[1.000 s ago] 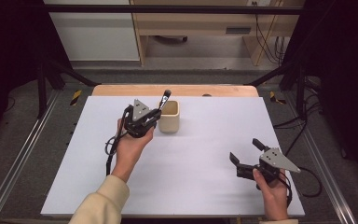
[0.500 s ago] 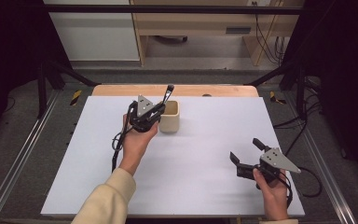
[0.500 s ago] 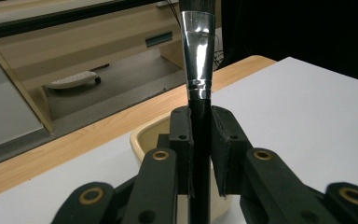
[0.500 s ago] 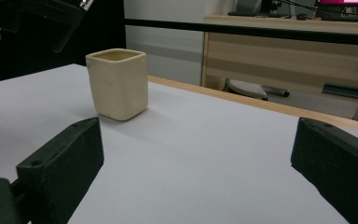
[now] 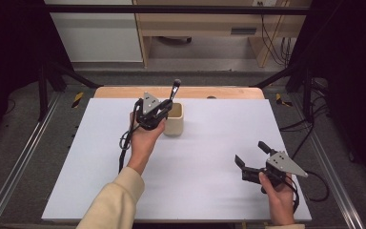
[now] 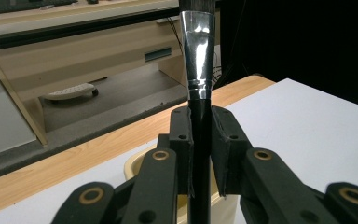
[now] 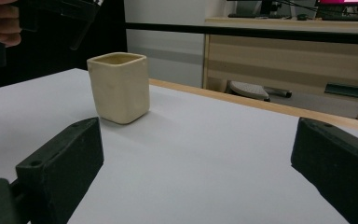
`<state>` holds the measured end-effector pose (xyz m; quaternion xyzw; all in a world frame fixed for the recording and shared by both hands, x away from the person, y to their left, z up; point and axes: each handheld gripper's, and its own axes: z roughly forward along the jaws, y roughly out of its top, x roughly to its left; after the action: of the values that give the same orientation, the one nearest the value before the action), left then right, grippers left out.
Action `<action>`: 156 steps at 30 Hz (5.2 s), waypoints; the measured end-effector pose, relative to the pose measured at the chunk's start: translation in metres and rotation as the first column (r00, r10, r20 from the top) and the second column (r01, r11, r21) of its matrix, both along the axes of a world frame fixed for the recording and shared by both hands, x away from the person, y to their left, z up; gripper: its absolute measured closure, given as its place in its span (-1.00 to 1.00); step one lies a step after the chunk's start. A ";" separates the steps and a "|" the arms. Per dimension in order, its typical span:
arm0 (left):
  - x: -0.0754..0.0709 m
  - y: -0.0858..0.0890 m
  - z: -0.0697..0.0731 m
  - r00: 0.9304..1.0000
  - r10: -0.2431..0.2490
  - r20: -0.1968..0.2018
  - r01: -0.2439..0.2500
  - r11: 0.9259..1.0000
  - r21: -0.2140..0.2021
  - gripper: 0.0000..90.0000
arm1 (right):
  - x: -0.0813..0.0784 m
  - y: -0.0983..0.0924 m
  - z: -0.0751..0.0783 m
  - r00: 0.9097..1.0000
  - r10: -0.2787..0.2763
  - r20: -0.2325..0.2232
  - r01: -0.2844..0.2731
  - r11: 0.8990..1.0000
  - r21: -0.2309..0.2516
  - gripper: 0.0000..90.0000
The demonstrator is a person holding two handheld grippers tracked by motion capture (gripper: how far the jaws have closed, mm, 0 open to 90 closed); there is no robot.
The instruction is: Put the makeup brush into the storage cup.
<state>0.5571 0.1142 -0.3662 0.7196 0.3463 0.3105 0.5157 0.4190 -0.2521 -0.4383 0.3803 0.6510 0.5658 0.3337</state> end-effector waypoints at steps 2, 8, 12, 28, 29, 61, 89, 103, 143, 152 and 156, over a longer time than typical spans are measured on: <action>0.001 -0.001 0.001 1.000 -0.002 0.004 0.002 1.000 -0.011 0.75 | 0.000 0.000 0.000 1.000 -0.002 0.003 0.002 1.000 0.004 -0.94; 0.004 0.001 0.001 1.000 0.000 0.009 0.000 1.000 -0.020 0.75 | 0.000 -0.001 0.000 1.000 -0.001 0.005 0.001 1.000 0.005 -0.94; 0.005 0.003 0.001 1.000 0.007 0.011 -0.006 1.000 -0.027 0.75 | 0.000 -0.001 0.000 1.000 -0.001 0.006 0.001 1.000 0.006 -0.94; 0.009 0.005 0.000 1.000 0.007 0.015 -0.006 0.998 -0.065 0.76 | 0.000 -0.001 0.000 1.000 -0.002 0.000 0.002 1.000 0.009 -0.94; 0.009 0.005 0.000 1.000 0.008 0.017 -0.007 0.998 -0.067 0.76 | 0.000 -0.001 0.000 1.000 -0.001 0.001 0.001 1.000 0.010 -0.94; 0.016 0.001 -0.007 0.999 0.032 0.029 -0.030 0.996 -0.086 0.75 | 0.000 -0.002 0.000 1.000 0.002 0.000 -0.002 1.000 0.011 -0.93; 0.026 0.001 -0.017 0.999 0.031 0.026 -0.028 0.992 -0.121 0.75 | 0.000 -0.002 0.000 1.000 0.004 -0.002 -0.004 1.000 0.006 -0.93; 0.030 -0.002 -0.022 0.999 0.031 0.030 -0.027 0.992 -0.126 0.75 | 0.000 -0.002 0.000 1.000 0.008 -0.002 -0.008 1.000 0.008 -0.93; 0.034 -0.004 -0.039 0.999 0.033 0.022 -0.030 0.990 -0.139 0.75 | 0.001 -0.001 -0.002 1.000 0.015 -0.012 -0.015 1.000 0.006 -0.93; 0.033 -0.005 -0.040 0.999 0.030 0.027 -0.026 0.992 -0.123 0.75 | 0.001 -0.001 -0.002 1.000 0.012 -0.013 -0.012 1.000 0.002 -0.93; 0.033 -0.004 -0.041 0.999 0.031 0.023 -0.028 0.992 -0.121 0.75 | 0.001 -0.001 -0.002 1.000 0.011 -0.013 -0.011 1.000 0.003 -0.93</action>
<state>0.5897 0.1107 -0.4073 0.6780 0.3686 0.3056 0.5577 0.4204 -0.2529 -0.4399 0.3809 0.6545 0.5660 0.3258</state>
